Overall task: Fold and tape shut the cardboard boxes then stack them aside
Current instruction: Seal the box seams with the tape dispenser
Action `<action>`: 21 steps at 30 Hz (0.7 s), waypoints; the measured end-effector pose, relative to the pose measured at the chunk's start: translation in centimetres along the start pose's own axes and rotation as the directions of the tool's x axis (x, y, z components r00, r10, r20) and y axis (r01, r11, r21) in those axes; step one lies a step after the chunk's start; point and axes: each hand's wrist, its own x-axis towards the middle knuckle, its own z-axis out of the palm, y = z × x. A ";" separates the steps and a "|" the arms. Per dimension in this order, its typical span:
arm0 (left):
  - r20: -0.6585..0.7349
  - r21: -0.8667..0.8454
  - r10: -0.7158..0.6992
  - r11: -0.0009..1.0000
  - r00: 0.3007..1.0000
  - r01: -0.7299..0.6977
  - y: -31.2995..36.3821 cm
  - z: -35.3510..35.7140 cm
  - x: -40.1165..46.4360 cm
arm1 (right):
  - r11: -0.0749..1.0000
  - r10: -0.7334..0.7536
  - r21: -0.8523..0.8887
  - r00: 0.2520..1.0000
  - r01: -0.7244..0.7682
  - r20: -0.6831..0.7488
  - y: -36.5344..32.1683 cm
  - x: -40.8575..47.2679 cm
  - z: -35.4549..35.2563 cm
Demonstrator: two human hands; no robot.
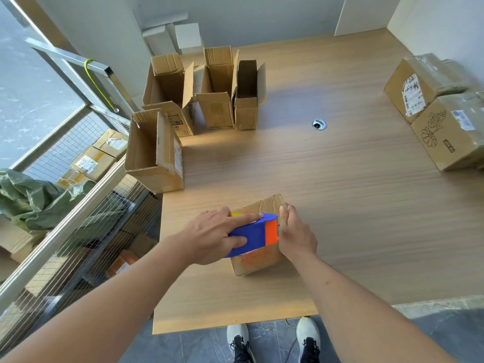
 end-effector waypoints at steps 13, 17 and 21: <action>0.248 -0.267 -0.001 0.961 0.969 0.069 -2.2 -1.3 -3.0 | 0.992 -0.018 -0.126 0.998 0.010 -0.066 -0.1 0.2 0.3; 0.304 -0.369 0.012 0.923 0.953 0.107 -4.8 -1.1 -5.0 | 0.985 -0.035 -0.174 0.996 0.020 -0.086 -0.3 0.1 0.3; 0.335 -0.513 -0.008 0.837 0.942 0.190 -7.6 -0.1 -6.3 | 0.980 -0.034 -0.196 0.996 0.016 -0.087 -0.5 0.1 0.2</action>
